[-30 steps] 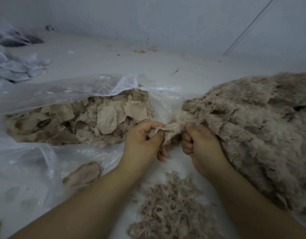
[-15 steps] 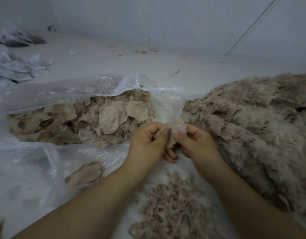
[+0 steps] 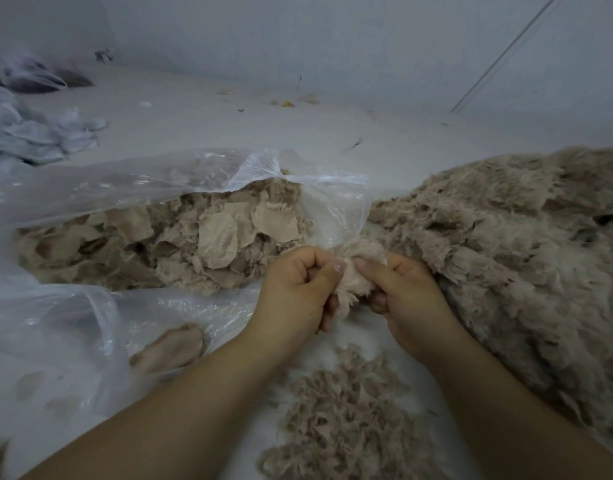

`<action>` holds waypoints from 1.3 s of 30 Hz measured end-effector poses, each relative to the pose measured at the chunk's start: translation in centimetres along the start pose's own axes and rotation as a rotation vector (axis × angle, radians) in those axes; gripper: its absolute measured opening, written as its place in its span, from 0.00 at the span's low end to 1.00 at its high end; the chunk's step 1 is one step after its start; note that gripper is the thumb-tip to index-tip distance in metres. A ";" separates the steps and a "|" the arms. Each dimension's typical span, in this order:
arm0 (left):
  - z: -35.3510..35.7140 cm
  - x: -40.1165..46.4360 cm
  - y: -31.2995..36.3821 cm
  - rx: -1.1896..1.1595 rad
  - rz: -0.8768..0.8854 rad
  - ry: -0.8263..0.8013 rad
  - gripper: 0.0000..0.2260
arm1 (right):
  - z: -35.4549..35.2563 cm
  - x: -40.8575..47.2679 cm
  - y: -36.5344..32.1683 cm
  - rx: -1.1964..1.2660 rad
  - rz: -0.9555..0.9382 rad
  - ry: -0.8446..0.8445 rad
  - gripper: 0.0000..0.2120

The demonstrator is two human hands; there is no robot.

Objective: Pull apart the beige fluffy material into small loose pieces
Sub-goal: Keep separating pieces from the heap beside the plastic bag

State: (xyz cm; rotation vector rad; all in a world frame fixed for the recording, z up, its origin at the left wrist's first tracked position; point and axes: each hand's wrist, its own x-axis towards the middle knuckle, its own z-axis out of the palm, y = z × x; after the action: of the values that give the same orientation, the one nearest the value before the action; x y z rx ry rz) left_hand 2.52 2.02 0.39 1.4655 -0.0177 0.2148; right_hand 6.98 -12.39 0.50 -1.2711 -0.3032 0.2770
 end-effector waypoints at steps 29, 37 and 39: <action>-0.1 0.1 0.6 0.412 0.087 -0.042 0.15 | -0.4 0.0 -0.1 0.006 0.007 -0.088 0.12; -0.4 0.2 0.4 -0.022 -0.057 -0.038 0.11 | -0.4 0.4 -0.1 0.004 0.036 0.033 0.20; -0.3 0.1 0.4 -0.029 -0.072 -0.030 0.11 | -0.3 0.4 -0.1 0.007 0.044 0.050 0.22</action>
State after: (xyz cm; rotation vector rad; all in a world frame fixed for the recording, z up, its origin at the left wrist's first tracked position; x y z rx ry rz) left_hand 2.52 2.37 0.79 1.4381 0.0071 0.1334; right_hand 7.46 -12.51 0.55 -1.2768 -0.2322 0.2831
